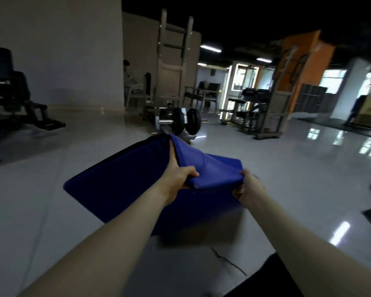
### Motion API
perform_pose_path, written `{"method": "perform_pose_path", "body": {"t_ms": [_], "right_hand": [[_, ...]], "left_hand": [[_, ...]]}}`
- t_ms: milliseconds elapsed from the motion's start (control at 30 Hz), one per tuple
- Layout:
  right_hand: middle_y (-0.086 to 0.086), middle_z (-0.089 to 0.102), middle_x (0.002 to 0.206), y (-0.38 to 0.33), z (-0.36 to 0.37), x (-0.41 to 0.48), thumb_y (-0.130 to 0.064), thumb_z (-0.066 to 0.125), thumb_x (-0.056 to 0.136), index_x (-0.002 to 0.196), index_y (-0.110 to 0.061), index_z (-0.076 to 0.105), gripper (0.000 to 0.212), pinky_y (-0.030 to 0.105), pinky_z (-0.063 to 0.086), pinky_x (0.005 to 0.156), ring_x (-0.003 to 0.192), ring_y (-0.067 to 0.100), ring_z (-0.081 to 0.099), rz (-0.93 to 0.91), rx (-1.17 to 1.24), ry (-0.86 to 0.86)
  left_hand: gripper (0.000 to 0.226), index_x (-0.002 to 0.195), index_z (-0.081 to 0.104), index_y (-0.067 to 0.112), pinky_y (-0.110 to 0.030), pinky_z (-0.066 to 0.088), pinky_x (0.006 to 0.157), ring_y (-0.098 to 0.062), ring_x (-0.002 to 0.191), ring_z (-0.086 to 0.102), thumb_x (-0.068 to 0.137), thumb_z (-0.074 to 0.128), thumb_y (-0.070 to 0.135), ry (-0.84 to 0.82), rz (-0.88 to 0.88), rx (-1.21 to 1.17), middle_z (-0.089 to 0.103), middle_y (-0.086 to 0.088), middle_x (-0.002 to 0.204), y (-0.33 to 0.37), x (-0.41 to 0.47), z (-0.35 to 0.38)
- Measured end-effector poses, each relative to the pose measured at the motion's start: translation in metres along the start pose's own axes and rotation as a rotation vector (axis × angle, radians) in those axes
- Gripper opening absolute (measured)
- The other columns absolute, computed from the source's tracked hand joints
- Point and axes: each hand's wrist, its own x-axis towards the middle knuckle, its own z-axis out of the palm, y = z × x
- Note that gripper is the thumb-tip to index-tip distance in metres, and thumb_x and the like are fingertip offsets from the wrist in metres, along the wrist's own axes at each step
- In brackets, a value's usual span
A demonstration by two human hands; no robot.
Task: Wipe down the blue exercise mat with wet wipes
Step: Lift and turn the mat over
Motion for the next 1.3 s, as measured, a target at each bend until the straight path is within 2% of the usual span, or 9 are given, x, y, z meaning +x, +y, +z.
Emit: {"method": "perform_pose_path", "body": {"t_ms": [133,333,433,633,733,800,967,1100,1300], "right_hand": [[0.009,0.046,0.071,-0.046,-0.054,0.006,-0.023,0.057,0.095,0.081,-0.014,0.052,0.017,0.023,0.037,0.038,0.058,0.022,0.045,-0.202,-0.101,0.130],[0.009,0.058,0.076,-0.014,-0.052,-0.010,-0.030,0.060,0.097,0.105,0.000,0.059,0.031,0.031,0.043,0.054,0.064,0.024,0.055,-0.313,-0.067,0.153],[0.008,0.064,0.087,0.043,-0.015,-0.029,-0.037,0.058,0.098,0.109,-0.008,0.057,0.031,0.034,0.049,0.061,0.072,0.023,0.060,-0.199,-0.067,0.021],[0.014,0.071,0.069,0.179,0.064,-0.064,-0.051,0.057,0.097,0.101,-0.001,0.059,0.050,0.030,0.043,0.047,0.044,0.021,0.045,0.199,-0.233,-0.250],[0.016,0.070,0.076,0.204,0.092,-0.078,-0.045,0.061,0.098,0.097,-0.001,0.058,0.044,0.028,0.041,0.046,0.044,0.019,0.042,0.255,-0.264,-0.301],[0.014,0.063,0.072,0.213,0.099,-0.074,-0.044,0.061,0.098,0.093,-0.003,0.057,0.041,0.026,0.036,0.045,0.043,0.018,0.038,0.277,-0.301,-0.329],[0.004,0.048,0.051,0.240,0.080,-0.068,-0.060,0.041,0.100,0.083,-0.006,0.058,0.059,0.022,0.025,0.045,0.040,0.015,0.032,0.432,-0.947,-0.433],[0.007,0.054,0.068,0.272,0.076,-0.083,-0.050,0.029,0.106,0.079,-0.007,0.052,0.056,0.029,0.035,0.054,0.060,0.024,0.055,0.003,-1.132,-0.460],[0.003,0.043,0.089,0.305,0.099,-0.148,-0.022,0.033,0.105,0.083,-0.009,0.045,0.028,0.032,0.036,0.065,0.071,0.015,0.042,-0.257,-0.939,-0.769]], "left_hand": [[0.118,0.148,0.002,0.067,-0.051,0.060,0.085,-0.028,0.113,0.062,0.074,0.072,0.006,-0.110,0.141,0.026,0.044,0.009,0.141,0.009,0.011,0.055],[0.116,0.153,0.007,0.059,-0.039,0.058,0.073,-0.029,0.107,0.066,0.073,0.071,0.005,-0.112,0.098,0.049,0.053,0.001,0.135,0.010,0.012,0.038],[0.110,0.155,0.009,0.054,-0.038,0.058,0.074,-0.029,0.109,0.064,0.081,0.067,-0.004,-0.051,0.027,0.166,0.053,0.002,0.133,0.017,-0.004,-0.021],[0.104,0.157,0.017,0.045,-0.036,0.056,0.067,-0.025,0.105,0.064,0.079,0.068,-0.001,0.214,-0.089,0.415,0.056,0.004,0.131,0.005,-0.050,-0.133],[0.061,0.139,0.052,0.025,-0.045,0.063,0.070,-0.027,0.098,0.069,0.085,0.069,0.002,0.444,-0.198,0.223,0.068,-0.002,0.119,-0.033,-0.083,-0.171],[0.029,0.121,0.061,0.012,-0.038,0.061,0.057,-0.029,0.088,0.071,0.093,0.068,0.010,0.536,-0.326,0.124,0.070,-0.008,0.108,-0.058,-0.099,-0.185],[0.021,0.117,0.062,0.010,-0.033,0.059,0.055,-0.028,0.085,0.073,0.099,0.065,0.019,0.551,-0.530,0.034,0.073,-0.011,0.103,-0.135,-0.120,-0.199],[0.026,0.120,0.061,0.005,-0.039,0.062,0.060,-0.031,0.091,0.073,0.096,0.068,0.014,0.553,-0.701,-0.014,0.071,-0.013,0.111,-0.195,-0.148,-0.199],[0.029,0.120,0.062,0.002,-0.035,0.060,0.056,-0.028,0.090,0.072,0.095,0.070,0.013,0.571,-0.707,-0.023,0.072,-0.013,0.108,-0.185,-0.154,-0.204]]}}
